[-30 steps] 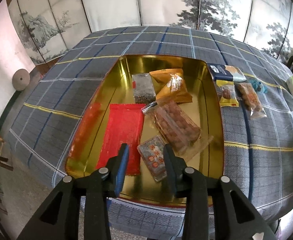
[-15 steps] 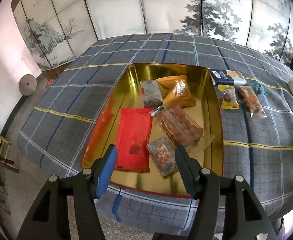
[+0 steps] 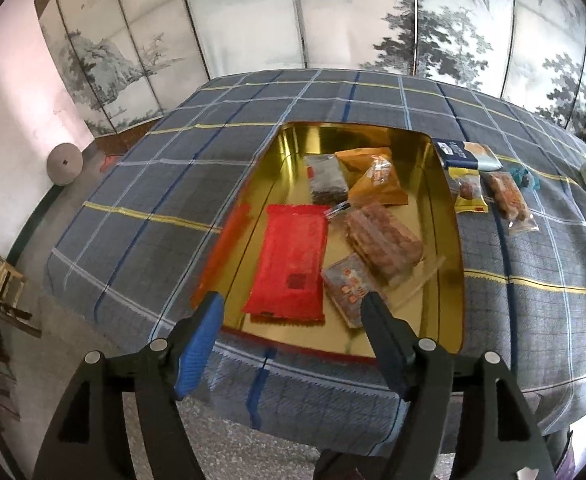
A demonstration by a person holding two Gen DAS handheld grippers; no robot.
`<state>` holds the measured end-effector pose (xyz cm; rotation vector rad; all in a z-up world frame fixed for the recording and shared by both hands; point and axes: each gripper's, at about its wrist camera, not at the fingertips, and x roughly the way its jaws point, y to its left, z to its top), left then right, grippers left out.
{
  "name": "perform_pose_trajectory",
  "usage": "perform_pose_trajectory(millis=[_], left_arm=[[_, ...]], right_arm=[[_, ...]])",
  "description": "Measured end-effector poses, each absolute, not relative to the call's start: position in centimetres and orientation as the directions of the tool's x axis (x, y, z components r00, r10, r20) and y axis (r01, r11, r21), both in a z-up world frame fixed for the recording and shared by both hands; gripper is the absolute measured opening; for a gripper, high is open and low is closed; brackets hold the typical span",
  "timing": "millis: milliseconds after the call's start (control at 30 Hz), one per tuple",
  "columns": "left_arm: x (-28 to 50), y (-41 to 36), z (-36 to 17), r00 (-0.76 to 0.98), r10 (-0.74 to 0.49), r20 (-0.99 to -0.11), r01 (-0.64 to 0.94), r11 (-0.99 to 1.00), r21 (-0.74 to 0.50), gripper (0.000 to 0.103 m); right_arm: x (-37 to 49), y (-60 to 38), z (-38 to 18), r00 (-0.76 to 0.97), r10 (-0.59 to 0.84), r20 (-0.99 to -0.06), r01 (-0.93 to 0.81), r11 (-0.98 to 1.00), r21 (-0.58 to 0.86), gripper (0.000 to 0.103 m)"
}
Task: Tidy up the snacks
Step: 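Carry the blue candy into the gold tin and open the right gripper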
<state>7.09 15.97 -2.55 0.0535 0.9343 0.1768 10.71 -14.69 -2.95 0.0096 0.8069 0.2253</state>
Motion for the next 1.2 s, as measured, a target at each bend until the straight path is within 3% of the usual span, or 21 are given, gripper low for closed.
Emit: perform_pose_trajectory(millis=[400, 500, 600, 933, 1200], left_arm=[[5.6, 18.7, -2.9, 0.558, 0.187, -0.808, -0.164, 0.98, 0.114, 0.072], [5.1, 19.2, -2.6, 0.565, 0.204, -0.799, -0.171, 0.977, 0.129, 0.084], [4.5, 19.8, -2.3, 0.581, 0.221, -0.784, -0.181, 0.973, 0.14, 0.087], [4.1, 21.5, -2.9, 0.57, 0.222, -0.791, -0.174, 0.974, 0.148, 0.089], [3.8, 22.7, -3.7, 0.554, 0.208, -0.806, -0.179, 0.975, 0.129, 0.089]], right_arm=[[14.5, 0.3, -0.2, 0.574, 0.423, -0.701, -0.462, 0.874, 0.149, 0.029], [16.3, 4.1, -0.4, 0.515, 0.471, -0.716, -0.513, 0.839, 0.183, 0.029], [17.8, 8.0, -1.2, 0.464, 0.488, -0.739, -0.546, 0.815, 0.195, 0.029], [22.8, 16.0, -3.9, 0.351, 0.502, -0.79, -0.524, 0.805, 0.278, 0.029], [24.3, 18.5, -4.7, 0.362, 0.488, -0.794, -0.473, 0.83, 0.295, 0.031]])
